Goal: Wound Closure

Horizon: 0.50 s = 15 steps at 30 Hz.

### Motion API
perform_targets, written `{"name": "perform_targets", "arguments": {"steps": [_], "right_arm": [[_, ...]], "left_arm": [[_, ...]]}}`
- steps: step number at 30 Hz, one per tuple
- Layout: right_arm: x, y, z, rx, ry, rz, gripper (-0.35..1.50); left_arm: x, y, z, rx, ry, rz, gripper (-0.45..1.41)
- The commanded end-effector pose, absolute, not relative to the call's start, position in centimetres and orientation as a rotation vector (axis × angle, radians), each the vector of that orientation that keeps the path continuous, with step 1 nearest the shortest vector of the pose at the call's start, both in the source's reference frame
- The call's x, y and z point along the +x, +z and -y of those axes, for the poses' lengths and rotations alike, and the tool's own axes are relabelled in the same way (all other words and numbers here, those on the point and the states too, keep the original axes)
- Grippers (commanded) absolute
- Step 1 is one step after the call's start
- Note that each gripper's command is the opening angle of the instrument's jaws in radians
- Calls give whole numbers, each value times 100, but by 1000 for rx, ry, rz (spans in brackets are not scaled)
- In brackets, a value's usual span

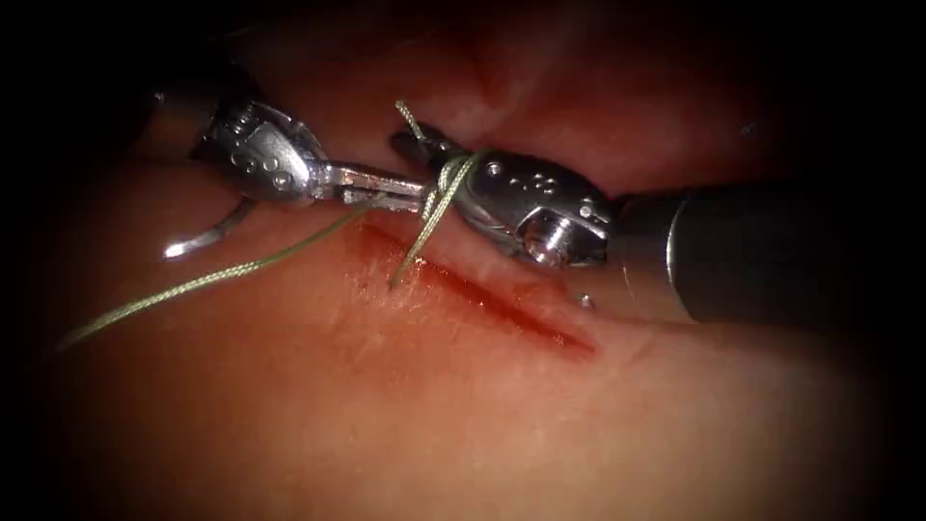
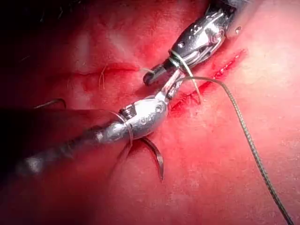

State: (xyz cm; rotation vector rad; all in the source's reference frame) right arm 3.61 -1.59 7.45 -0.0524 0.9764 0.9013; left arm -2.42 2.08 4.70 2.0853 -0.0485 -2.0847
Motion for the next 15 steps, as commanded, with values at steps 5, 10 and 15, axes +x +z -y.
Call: {"name": "perform_targets", "arguments": {"steps": [5, 10, 15], "right_arm": [[363, 720, 148, -143, 871, -985, -35], [368, 715, 165, -160, 863, -985, -35], [375, 717, 181, -183, 867, -975, -35]], "left_arm": [[-243, 475, -209, 2088, -2086, 40, -45], [-225, 476, -212, 2096, -2122, 12, -45], [-196, 480, -234, 2100, -2199, 13, -45]]}}
